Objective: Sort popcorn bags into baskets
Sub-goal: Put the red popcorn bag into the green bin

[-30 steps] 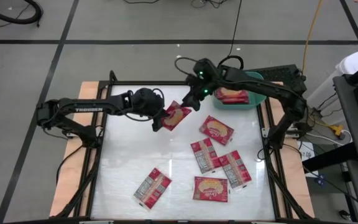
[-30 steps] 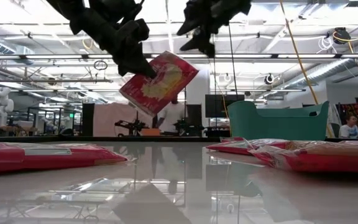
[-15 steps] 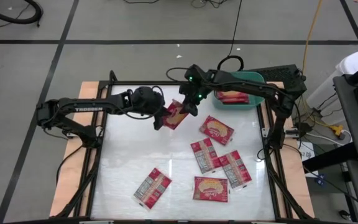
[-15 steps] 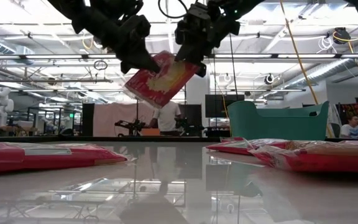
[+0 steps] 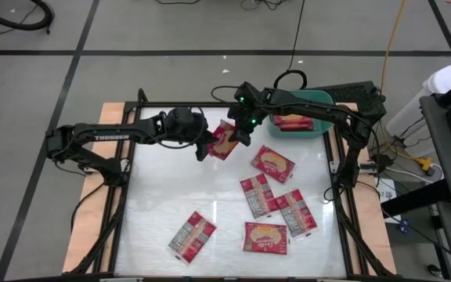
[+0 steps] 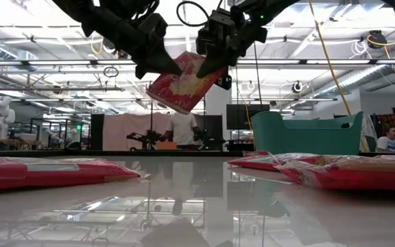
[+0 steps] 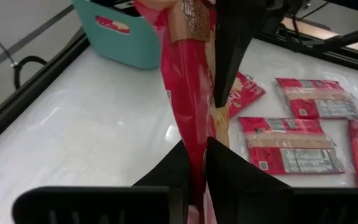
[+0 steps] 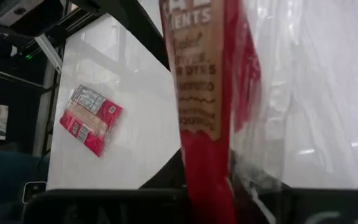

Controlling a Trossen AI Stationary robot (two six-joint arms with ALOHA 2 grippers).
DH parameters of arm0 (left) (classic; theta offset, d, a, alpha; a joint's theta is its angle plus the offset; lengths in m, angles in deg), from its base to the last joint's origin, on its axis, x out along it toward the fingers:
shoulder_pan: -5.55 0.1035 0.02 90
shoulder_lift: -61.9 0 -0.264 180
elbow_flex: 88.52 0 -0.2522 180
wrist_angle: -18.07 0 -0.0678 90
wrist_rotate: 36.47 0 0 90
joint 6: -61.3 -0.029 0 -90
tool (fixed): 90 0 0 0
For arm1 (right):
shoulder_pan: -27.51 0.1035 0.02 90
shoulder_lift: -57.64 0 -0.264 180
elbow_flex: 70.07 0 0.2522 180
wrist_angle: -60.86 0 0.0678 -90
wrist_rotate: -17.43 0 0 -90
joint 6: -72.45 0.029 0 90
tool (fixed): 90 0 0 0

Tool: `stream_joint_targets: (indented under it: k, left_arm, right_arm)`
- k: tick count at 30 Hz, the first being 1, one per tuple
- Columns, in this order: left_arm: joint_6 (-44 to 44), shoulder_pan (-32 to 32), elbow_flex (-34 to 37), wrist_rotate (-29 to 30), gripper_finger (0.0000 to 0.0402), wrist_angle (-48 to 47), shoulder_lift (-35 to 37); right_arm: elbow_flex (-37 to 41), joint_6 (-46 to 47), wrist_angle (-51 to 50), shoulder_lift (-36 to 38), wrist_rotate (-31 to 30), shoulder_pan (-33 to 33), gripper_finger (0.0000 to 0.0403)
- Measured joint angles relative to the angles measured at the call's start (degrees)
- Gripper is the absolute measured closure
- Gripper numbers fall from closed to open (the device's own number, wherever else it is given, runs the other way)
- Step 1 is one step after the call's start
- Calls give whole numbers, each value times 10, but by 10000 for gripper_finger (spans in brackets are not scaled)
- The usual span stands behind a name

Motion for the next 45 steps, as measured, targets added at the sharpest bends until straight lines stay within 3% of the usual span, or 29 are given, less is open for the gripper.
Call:
stream_joint_targets:
  k: [6,13,25,32,40,45]
  left_arm:
    - [6,3,-1,31,355,-23,11]
    - [16,9,-1,114,355,-85,39]
    - [32,58,0,116,355,-110,41]
    - [30,80,0,115,355,-107,41]
    - [30,85,0,115,355,-108,41]
    - [31,85,0,115,355,-108,41]
  right_arm:
    - [0,-1,-43,25,-1,-20,386]
    - [0,-24,-136,84,-19,-84,391]
    - [0,29,-185,190,-46,-262,390]
    - [0,49,-201,203,-47,-359,390]
    - [3,83,-205,203,-47,-415,390]
    - [47,114,-206,203,-47,-430,390]
